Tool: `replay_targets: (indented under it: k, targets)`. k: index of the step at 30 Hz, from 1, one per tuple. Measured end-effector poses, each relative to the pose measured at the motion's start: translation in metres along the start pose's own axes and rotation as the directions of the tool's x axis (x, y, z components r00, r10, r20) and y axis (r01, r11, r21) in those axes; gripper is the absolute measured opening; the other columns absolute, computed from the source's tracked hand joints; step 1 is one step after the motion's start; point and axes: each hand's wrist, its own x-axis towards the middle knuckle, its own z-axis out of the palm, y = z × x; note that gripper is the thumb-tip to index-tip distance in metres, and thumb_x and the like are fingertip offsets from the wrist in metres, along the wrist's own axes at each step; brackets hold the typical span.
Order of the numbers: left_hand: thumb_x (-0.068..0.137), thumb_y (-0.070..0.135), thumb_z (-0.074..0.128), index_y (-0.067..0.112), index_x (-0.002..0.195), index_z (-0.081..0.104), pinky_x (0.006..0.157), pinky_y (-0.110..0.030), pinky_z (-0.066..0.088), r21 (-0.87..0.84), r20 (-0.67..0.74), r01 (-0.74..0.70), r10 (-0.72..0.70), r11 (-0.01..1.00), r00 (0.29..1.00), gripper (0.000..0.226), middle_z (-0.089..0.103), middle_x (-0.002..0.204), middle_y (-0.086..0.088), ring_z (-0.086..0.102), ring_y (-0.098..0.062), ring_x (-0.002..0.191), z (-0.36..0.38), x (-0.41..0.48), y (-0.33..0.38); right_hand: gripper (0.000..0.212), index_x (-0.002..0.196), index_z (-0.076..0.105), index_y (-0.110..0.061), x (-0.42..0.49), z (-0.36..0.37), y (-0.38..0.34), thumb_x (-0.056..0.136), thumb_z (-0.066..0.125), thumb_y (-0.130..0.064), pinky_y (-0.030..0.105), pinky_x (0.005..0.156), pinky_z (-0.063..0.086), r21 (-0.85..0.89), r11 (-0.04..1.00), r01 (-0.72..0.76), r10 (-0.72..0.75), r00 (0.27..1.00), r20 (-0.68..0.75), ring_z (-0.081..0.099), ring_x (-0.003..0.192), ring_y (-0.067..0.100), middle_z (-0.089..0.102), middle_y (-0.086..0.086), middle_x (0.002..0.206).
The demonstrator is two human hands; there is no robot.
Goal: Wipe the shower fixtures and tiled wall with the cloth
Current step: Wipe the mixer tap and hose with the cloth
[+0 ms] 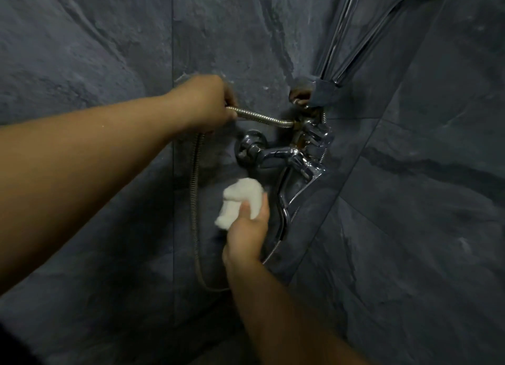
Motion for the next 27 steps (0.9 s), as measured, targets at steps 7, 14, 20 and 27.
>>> replay_targets:
  k: [7,14,20,27]
  targets:
    - [0.090,0.025,0.056,0.019,0.108,0.068,0.072,-0.025,0.038,-0.016,0.002,0.010,-0.010,1.000,1.000,0.023,0.069,0.093,-0.009,0.060,-0.022,0.085,0.001,-0.001,0.000,0.049,0.140,0.036,-0.011,0.006,0.050,-0.018,0.094,0.043,0.005,0.019,0.088,0.046,0.202,0.978,-0.051,0.040,0.997,0.062,0.052,0.114,0.021,0.049,0.015,0.135]
    - [0.091,0.024,0.055,0.020,0.111,0.067,0.073,-0.022,0.037,-0.031,0.012,-0.013,0.013,0.999,1.000,0.024,0.068,0.099,-0.006,0.049,-0.013,0.074,0.001,-0.002,-0.002,0.054,0.146,0.025,-0.012,0.010,0.061,-0.019,0.096,0.045,-0.004,0.021,0.106,0.029,0.102,0.995,-0.024,0.032,0.996,-0.085,0.041,0.128,0.019,0.033,0.009,0.147]
    - [0.091,0.025,0.056,0.020,0.113,0.066,0.070,-0.022,0.037,-0.029,0.017,-0.018,0.018,0.999,1.000,0.024,0.069,0.105,-0.006,0.042,-0.005,0.055,0.003,0.001,-0.003,0.056,0.146,0.022,-0.005,-0.004,0.064,-0.009,0.096,0.046,-0.003,0.010,0.109,0.010,-0.116,0.983,0.141,-0.135,0.989,0.055,0.017,0.142,0.014,0.015,0.007,0.156]
    - [0.091,0.026,0.057,0.021,0.111,0.066,0.071,-0.022,0.038,-0.010,0.028,-0.006,0.006,1.000,1.000,0.023,0.069,0.096,-0.005,0.054,-0.013,0.068,0.001,0.001,-0.003,0.055,0.146,0.026,-0.013,-0.013,0.066,-0.019,0.096,0.045,-0.003,0.021,0.115,0.014,-0.076,0.989,0.129,-0.115,0.980,0.164,0.023,0.141,0.012,0.023,0.004,0.155]
